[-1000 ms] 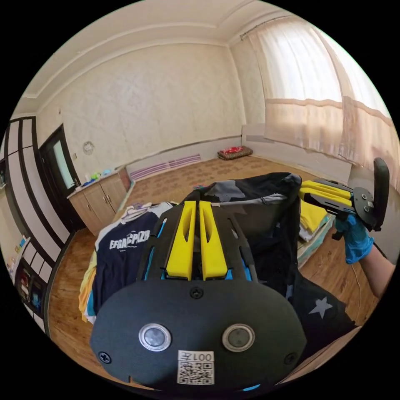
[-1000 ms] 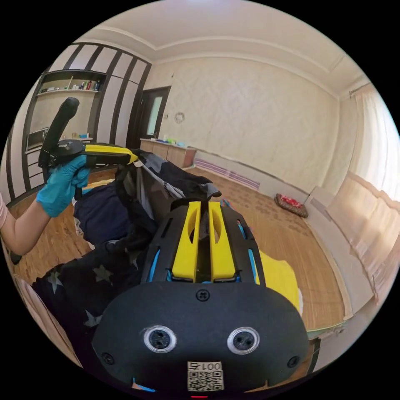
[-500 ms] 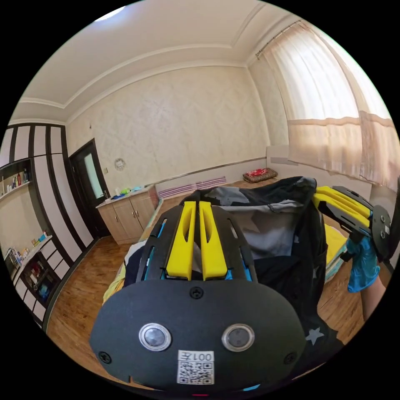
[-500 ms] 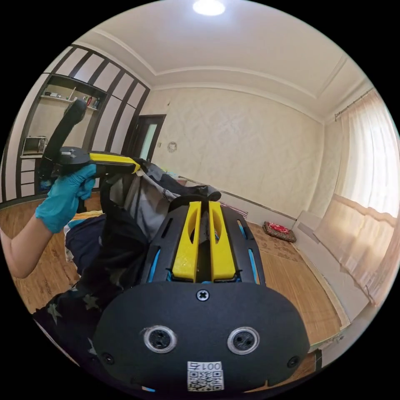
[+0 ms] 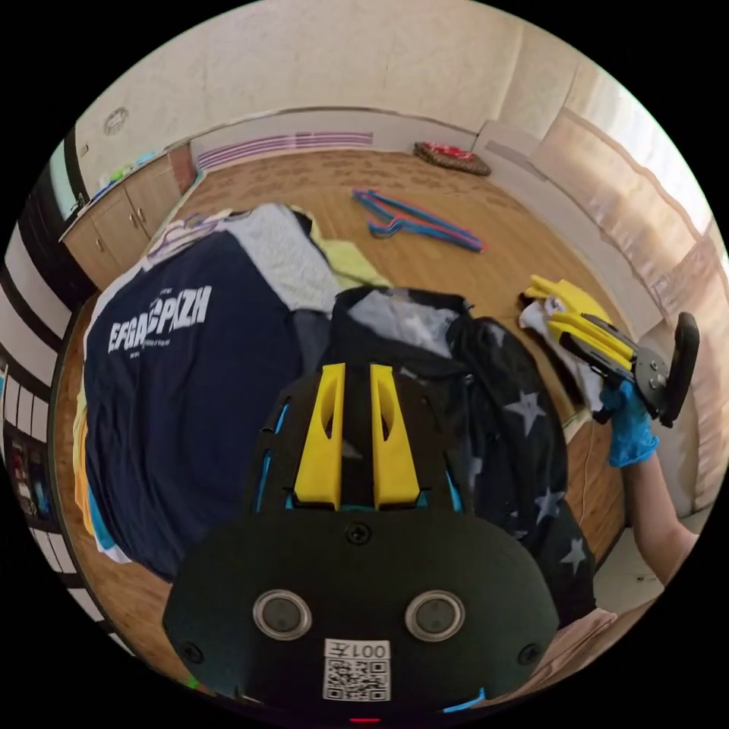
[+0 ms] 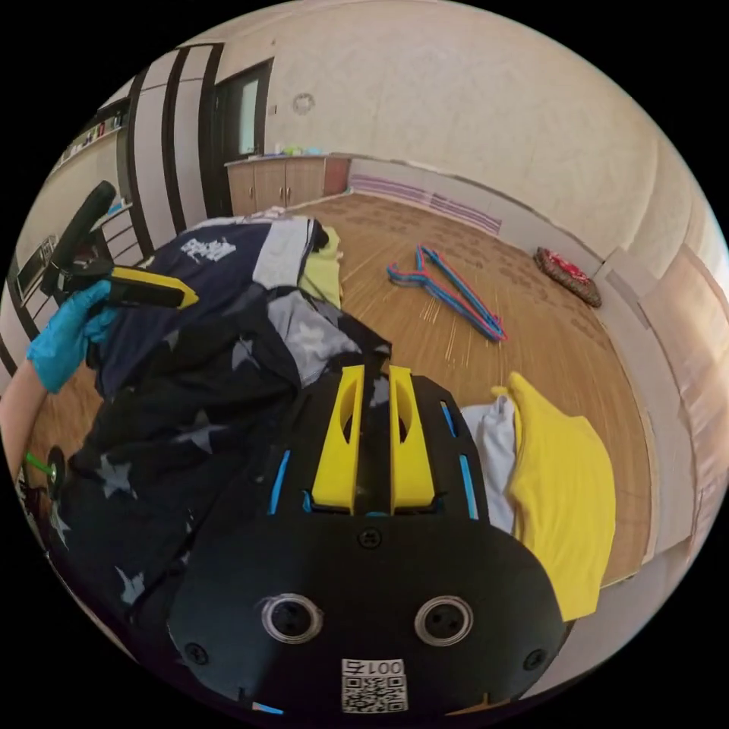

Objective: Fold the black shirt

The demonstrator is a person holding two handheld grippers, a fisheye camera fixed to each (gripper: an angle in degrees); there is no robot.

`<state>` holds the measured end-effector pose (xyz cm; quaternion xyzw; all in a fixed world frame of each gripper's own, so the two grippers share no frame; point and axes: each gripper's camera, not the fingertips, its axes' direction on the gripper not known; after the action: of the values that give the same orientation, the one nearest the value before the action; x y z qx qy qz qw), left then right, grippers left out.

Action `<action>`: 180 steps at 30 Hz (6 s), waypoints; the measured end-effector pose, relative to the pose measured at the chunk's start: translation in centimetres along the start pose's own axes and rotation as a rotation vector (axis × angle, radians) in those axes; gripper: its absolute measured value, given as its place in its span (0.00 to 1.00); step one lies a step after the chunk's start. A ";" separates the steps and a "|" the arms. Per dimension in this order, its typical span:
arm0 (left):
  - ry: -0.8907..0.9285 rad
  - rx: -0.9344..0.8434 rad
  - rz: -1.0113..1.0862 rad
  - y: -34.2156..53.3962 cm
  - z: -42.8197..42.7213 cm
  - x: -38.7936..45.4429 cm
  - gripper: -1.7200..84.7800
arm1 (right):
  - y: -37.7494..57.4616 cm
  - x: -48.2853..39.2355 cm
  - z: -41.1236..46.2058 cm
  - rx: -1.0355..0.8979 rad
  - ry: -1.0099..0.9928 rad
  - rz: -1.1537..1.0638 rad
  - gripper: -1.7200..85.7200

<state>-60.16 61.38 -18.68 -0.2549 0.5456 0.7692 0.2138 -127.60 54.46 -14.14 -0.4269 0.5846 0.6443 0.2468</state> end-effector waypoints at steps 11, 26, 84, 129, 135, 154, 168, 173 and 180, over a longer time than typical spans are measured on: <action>0.162 -0.141 -0.037 2.2 3.9 -3.1 0.12 | 5.6 6.3 3.9 -0.062 -0.283 0.022 0.06; -0.128 -0.245 0.045 3.3 5.0 -1.4 0.00 | 10.6 2.9 3.7 -0.058 -0.356 -0.026 0.09; 0.261 -0.381 0.480 33.5 5.6 -7.9 0.08 | 28.7 -9.1 -6.5 -0.654 -0.485 -0.283 0.14; -0.009 -0.280 0.745 38.5 2.9 -0.7 0.01 | 27.9 -20.3 -16.6 -0.386 -0.142 -0.410 0.04; 0.017 -0.362 0.735 37.6 -1.6 -2.0 0.01 | 25.5 -19.5 -20.8 -0.355 -0.088 -0.506 0.04; 0.355 -0.640 0.524 38.4 2.6 -5.8 0.01 | 29.7 -16.6 -17.0 -0.719 -0.368 -0.521 0.03; 0.321 -0.590 0.302 34.4 -2.4 -11.5 0.03 | 27.1 -9.6 -18.2 -0.709 -0.296 -0.356 0.03; 0.258 -0.395 0.293 29.1 -2.3 -10.0 0.03 | 23.9 -9.5 -15.9 -0.525 -0.062 -0.305 0.03; 0.117 -0.146 0.365 18.7 1.4 -2.0 0.02 | 18.1 -8.8 -6.9 -0.380 0.079 -0.059 0.04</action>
<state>-70.13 56.71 -3.40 -0.2109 0.5369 0.8166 0.0199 -136.04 45.89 3.35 -0.5077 0.4489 0.7184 0.1572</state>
